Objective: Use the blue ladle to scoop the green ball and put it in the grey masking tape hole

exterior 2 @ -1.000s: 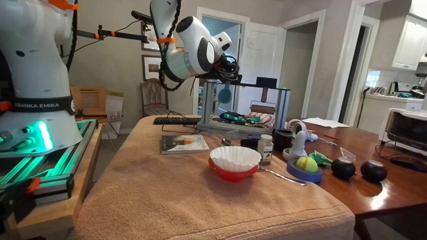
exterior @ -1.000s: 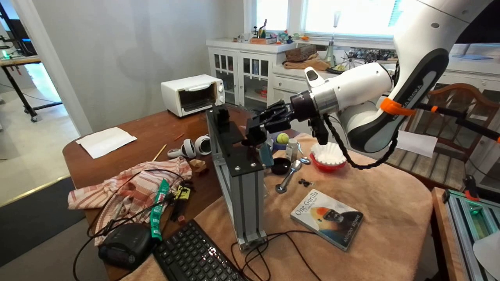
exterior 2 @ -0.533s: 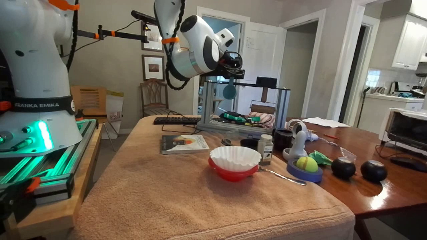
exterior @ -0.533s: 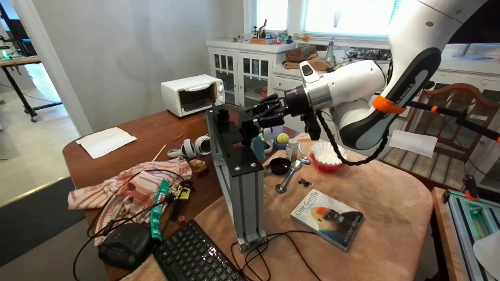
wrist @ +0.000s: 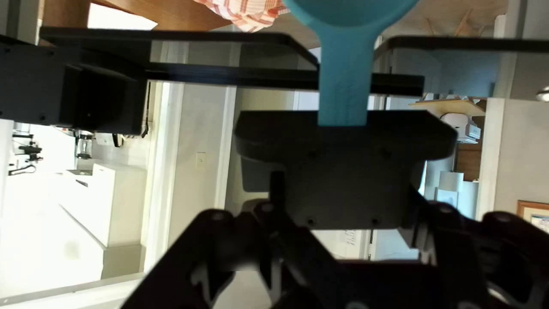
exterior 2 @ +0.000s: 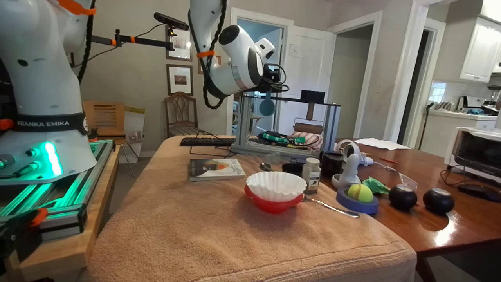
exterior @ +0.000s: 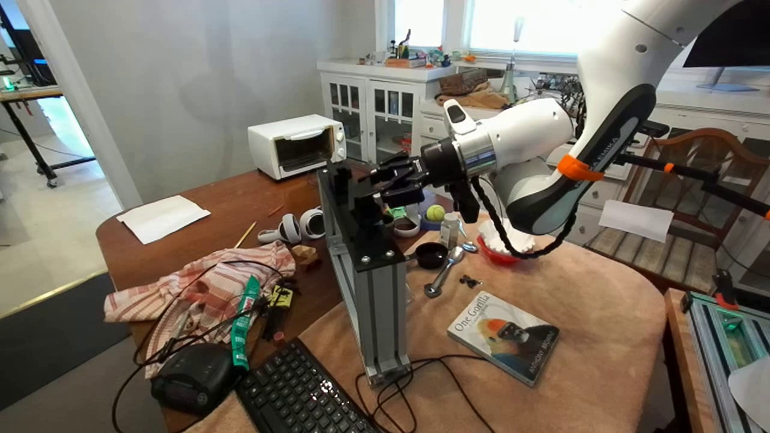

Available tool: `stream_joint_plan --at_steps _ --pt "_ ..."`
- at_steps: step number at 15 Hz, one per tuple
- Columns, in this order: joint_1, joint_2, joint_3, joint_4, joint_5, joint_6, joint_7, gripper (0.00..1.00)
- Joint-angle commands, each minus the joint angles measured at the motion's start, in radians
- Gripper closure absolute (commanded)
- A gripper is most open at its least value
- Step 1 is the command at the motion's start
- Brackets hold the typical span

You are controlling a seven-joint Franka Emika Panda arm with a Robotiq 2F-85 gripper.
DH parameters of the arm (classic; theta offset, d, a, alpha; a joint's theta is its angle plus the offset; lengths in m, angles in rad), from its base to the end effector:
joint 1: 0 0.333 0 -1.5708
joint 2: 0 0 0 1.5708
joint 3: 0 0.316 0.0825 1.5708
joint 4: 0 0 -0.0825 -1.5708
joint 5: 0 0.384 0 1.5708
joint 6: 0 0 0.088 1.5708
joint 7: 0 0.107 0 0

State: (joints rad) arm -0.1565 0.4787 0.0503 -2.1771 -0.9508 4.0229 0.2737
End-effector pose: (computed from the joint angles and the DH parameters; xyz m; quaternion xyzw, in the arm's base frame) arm 0.5516 0.0520 0.3148 -0.7601 -0.3022 -0.5571 0.1433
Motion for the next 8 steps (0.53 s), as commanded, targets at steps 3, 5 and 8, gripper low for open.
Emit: stream_joint_plan --at_steps 3,5,8 --pt "-0.019 0.074 0.020 0.086 -0.069 0.024 0.042 0.65" --pt "-0.024 0.100 0.026 0.111 -0.068 0.047 0.047 0.65" --pt "-0.029 0.128 0.030 0.141 -0.070 0.071 0.074 0.65"
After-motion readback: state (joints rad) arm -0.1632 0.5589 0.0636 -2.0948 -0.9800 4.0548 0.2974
